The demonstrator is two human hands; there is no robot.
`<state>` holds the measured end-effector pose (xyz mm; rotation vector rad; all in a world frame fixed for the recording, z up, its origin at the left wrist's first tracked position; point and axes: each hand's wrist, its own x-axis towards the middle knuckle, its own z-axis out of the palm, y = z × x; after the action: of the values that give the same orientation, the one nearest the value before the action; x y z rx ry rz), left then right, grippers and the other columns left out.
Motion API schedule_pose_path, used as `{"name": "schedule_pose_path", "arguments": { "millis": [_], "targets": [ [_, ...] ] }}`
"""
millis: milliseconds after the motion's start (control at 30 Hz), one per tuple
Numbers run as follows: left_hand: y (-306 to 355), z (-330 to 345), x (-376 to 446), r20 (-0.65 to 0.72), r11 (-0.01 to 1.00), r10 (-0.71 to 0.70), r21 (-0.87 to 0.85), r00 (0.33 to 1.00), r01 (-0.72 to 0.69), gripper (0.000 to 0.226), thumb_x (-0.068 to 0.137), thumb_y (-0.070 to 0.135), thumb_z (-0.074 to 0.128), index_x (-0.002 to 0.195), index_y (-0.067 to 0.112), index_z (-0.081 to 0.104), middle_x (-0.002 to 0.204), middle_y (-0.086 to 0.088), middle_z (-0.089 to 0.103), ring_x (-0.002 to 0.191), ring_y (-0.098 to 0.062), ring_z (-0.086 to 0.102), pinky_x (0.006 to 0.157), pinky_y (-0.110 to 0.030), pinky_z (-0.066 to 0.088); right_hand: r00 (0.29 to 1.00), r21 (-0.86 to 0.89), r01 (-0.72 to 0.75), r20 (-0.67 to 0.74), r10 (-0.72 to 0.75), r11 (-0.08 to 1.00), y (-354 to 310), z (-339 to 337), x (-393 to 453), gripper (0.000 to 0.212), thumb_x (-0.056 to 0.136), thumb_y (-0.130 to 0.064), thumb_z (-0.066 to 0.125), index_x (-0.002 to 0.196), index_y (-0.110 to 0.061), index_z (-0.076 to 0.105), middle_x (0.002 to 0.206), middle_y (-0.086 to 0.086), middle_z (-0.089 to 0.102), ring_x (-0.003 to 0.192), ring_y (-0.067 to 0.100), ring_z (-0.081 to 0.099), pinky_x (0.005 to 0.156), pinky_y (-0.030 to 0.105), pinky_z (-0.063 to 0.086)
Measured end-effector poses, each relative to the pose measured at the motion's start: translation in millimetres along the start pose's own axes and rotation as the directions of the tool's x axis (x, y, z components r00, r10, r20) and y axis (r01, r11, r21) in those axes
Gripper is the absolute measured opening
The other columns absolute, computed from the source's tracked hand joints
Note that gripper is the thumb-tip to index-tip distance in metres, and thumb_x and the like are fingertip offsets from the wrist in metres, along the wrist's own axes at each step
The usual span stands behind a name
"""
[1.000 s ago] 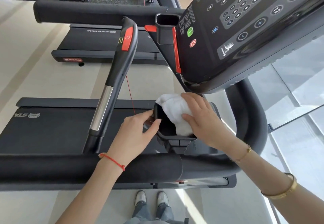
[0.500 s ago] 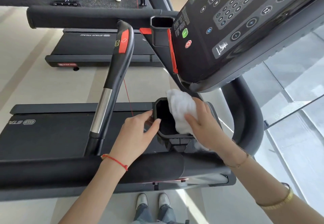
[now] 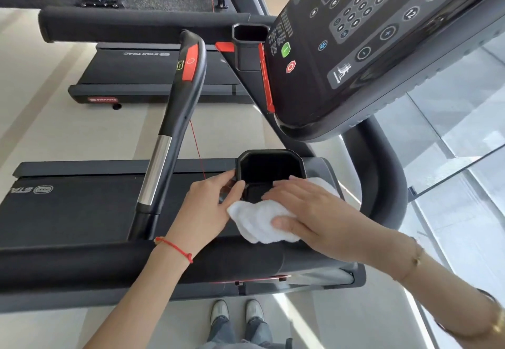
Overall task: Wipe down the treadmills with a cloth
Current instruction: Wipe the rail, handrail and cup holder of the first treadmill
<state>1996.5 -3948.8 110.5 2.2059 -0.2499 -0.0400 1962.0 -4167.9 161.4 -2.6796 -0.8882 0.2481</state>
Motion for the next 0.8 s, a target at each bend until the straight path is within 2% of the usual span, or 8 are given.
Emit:
{"name": "schedule_pose_path", "arguments": {
  "millis": [133, 267, 367, 433, 500, 633, 733, 800],
  "targets": [
    [-1, 0, 1, -0.005, 1.0, -0.012, -0.007, 1.0, 0.012, 0.028, 0.097, 0.031, 0.054, 0.117, 0.017, 0.068, 0.076, 0.022, 0.062, 0.073, 0.011, 0.06, 0.066, -0.003, 0.041, 1.0, -0.191, -0.024, -0.012, 0.022, 0.981, -14, 11, 22, 0.046, 0.101, -0.052, 0.03, 0.119, -0.018, 0.055, 0.109, -0.005, 0.06, 0.099, 0.016, 0.053, 0.09, 0.026, 0.035],
    [-2, 0, 1, -0.032, 1.0, -0.002, 0.012, 0.999, 0.002, 0.031, 0.095, 0.032, 0.057, 0.121, 0.018, 0.067, 0.084, 0.03, 0.058, 0.083, 0.024, 0.055, 0.078, -0.004, 0.044, 0.999, -0.163, 0.049, 0.008, -0.048, 0.985, 2, -1, -5, 0.047, 0.101, -0.047, 0.034, 0.123, -0.015, 0.06, 0.113, -0.002, 0.064, 0.106, 0.018, 0.057, 0.102, 0.023, 0.034],
    [-1, 1, 0, -0.053, 0.999, 0.012, 0.036, 0.999, -0.01, 0.033, 0.095, 0.032, 0.058, 0.122, 0.016, 0.067, 0.085, 0.035, 0.054, 0.083, 0.031, 0.05, 0.074, 0.008, 0.033, 0.995, -0.224, 0.065, -0.059, -0.08, 0.973, 21, -9, -23, 0.042, 0.098, -0.038, 0.04, 0.118, -0.011, 0.065, 0.114, 0.001, 0.066, 0.118, 0.02, 0.056, 0.111, 0.016, 0.023],
    [-1, 1, 0, -0.052, 0.999, 0.017, 0.043, 0.998, -0.015, 0.032, 0.095, 0.032, 0.057, 0.121, 0.015, 0.067, 0.082, 0.036, 0.054, 0.083, 0.028, 0.052, 0.073, 0.008, 0.033, 0.997, -0.217, 0.063, -0.037, -0.072, 0.974, 20, -6, -19, 0.043, 0.1, -0.036, 0.038, 0.118, -0.009, 0.065, 0.117, 0.003, 0.066, 0.122, 0.022, 0.055, 0.114, 0.02, 0.023],
    [-1, 1, 0, -0.047, 0.998, 0.025, 0.055, 0.999, -0.023, 0.033, 0.095, 0.032, 0.057, 0.122, 0.015, 0.067, 0.084, 0.033, 0.056, 0.084, 0.026, 0.053, 0.074, 0.007, 0.034, 0.997, -0.219, 0.058, -0.029, -0.066, 0.974, 12, 4, -8, 0.043, 0.102, -0.036, 0.034, 0.117, -0.009, 0.064, 0.115, 0.003, 0.066, 0.116, 0.023, 0.057, 0.112, 0.028, 0.03],
    [-2, 2, 1, -0.057, 0.997, 0.04, 0.068, 0.998, -0.036, 0.032, 0.095, 0.028, 0.06, 0.122, 0.012, 0.067, 0.084, 0.027, 0.057, 0.08, 0.029, 0.051, 0.073, 0.008, 0.033, 0.998, -0.236, 0.022, -0.045, -0.034, 0.971, 2, 12, 8, 0.049, 0.102, -0.039, 0.024, 0.109, -0.012, 0.064, 0.101, 0.001, 0.065, 0.097, 0.023, 0.057, 0.099, 0.029, 0.037],
    [-3, 3, 1, -0.073, 0.996, 0.046, 0.074, 0.996, -0.041, 0.032, 0.095, 0.028, 0.06, 0.122, 0.014, 0.067, 0.081, 0.037, 0.053, 0.081, 0.03, 0.05, 0.072, 0.009, 0.032, 0.982, -0.122, -0.041, -0.19, 0.017, 0.992, 3, 20, -5, 0.04, 0.101, -0.034, 0.033, 0.107, -0.01, 0.064, 0.101, 0.003, 0.063, 0.1, 0.024, 0.056, 0.104, 0.032, 0.036],
    [-1, 3, -1, -0.072, 0.995, 0.061, 0.079, 0.996, -0.055, 0.033, 0.093, 0.037, 0.057, 0.12, 0.022, 0.068, 0.08, 0.038, 0.057, 0.085, 0.025, 0.054, 0.073, 0.007, 0.034, 0.934, 0.094, -0.151, -0.312, 0.173, 0.984, 5, 25, -19, 0.029, 0.101, -0.032, 0.039, 0.111, -0.013, 0.059, 0.11, -0.002, 0.057, 0.109, 0.018, 0.049, 0.104, 0.025, 0.032]
  ]
}}
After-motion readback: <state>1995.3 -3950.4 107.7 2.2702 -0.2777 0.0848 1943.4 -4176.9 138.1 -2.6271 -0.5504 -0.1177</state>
